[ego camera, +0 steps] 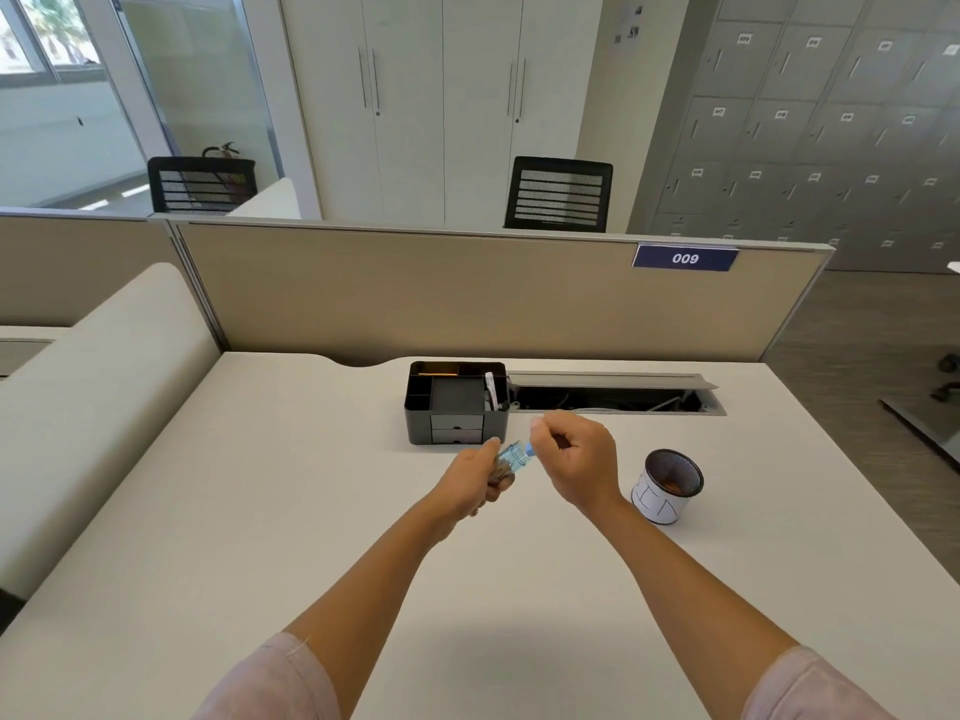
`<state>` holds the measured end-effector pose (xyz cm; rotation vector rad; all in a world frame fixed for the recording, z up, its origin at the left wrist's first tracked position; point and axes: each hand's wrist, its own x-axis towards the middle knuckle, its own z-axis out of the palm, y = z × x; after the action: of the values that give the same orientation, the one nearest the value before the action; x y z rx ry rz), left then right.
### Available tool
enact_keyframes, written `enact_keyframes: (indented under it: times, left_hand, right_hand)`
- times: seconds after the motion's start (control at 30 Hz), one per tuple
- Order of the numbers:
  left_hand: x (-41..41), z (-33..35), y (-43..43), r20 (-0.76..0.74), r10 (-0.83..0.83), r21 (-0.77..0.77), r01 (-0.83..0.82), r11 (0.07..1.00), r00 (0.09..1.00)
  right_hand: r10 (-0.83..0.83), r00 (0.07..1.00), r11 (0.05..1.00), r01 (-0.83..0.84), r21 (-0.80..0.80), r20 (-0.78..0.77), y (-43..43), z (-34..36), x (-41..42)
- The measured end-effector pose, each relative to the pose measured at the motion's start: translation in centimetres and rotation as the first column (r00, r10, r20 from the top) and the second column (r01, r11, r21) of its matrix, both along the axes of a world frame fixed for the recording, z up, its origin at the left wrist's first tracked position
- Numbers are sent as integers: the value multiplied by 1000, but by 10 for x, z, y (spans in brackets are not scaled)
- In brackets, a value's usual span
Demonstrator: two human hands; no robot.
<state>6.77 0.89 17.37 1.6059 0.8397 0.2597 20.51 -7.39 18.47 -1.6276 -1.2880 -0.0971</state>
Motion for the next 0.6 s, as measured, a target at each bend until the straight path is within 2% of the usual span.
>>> enact_keyframes:
  times: [0.17, 0.33, 0.47, 0.6]
  left_hand:
    - [-5, -11, 4, -3, 37, 25, -37, 999, 999]
    - [-14, -31, 5, -15, 7, 25, -7, 1000, 1000]
    - [-29, -57, 5, 26, 43, 71, -45, 996, 999]
    - [-39, -79, 4, 27, 128, 94, -130, 987, 991]
  right_hand:
    - [-30, 961, 991, -8, -135, -276, 0, -9, -3]
    - [-109, 839, 974, -18, -226, -534, 1, -34, -10]
    - [-198, 743, 926, -72, -370, -640, -2, -65, -17]
    - [-263, 698, 847, -164, -506, -666, -7, -99, -25]
